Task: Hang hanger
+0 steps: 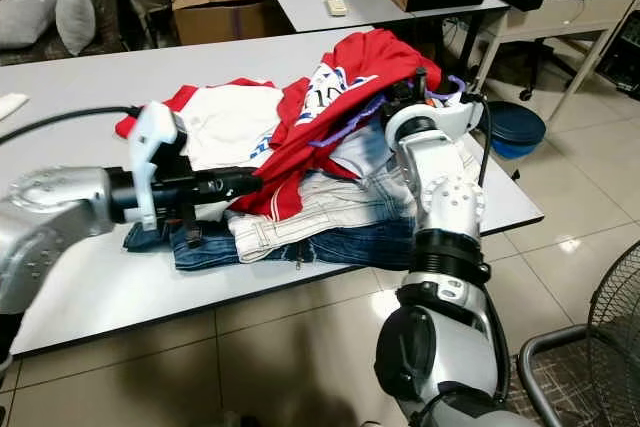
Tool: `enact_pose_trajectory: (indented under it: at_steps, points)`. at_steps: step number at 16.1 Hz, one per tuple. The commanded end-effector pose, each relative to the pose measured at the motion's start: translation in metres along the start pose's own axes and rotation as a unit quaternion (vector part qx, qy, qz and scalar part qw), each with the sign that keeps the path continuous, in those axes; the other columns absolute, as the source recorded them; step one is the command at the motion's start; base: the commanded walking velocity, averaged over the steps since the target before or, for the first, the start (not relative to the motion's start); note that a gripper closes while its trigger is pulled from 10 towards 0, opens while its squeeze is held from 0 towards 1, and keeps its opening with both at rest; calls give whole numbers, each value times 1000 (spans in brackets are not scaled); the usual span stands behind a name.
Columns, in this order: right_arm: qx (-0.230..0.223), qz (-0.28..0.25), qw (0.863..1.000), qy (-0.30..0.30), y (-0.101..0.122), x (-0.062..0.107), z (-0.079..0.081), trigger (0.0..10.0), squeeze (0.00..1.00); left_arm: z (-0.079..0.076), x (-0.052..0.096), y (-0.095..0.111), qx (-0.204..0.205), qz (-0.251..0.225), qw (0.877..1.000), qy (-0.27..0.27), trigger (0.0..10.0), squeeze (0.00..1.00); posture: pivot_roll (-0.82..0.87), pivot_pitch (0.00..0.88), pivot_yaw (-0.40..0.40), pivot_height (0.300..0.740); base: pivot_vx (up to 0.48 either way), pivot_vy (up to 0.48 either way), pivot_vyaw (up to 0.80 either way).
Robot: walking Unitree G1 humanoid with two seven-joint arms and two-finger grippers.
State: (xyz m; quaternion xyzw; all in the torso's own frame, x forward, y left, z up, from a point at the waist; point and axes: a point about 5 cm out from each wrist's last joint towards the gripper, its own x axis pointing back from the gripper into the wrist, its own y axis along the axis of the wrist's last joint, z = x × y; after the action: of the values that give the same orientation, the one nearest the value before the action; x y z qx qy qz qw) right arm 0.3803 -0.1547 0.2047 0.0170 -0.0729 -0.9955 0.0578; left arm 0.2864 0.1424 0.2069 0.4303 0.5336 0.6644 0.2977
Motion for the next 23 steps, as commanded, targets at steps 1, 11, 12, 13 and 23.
enact_pose_trajectory:
  at_steps: [1, 11, 12, 13, 23]
  points:
    - [-9, -40, 999, 18, 23, 3, 9, 10000, 0, 5, 4, -10, -2, 35, 999, 19, 0, 0, 20, 0, 28, 740, 0, 0, 0]
    - [98, 41, 994, -19, -37, 1, 3, 10000, 0, -22, -57, 35, -58, -99, 993, -4, 0, 0, 13, 0, 41, 740, 0, 0, 0]
    - [82, 29, 996, -24, -32, 0, 3, 10000, 0, -27, -54, 31, -53, -92, 994, -28, 0, 0, 15, 0, 39, 740, 0, 0, 0]
    - [60, 20, 998, -24, -28, -1, 3, 10000, 0, -29, -51, 26, -54, -80, 995, -37, 0, 0, 19, 0, 37, 740, 0, 0, 0]
    - [91, 82, 992, 22, 1, 11, 6, 10000, 0, 58, 14, -8, -114, 42, 964, 235, 0, 0, 23, 0, 31, 740, 0, 0, 0]
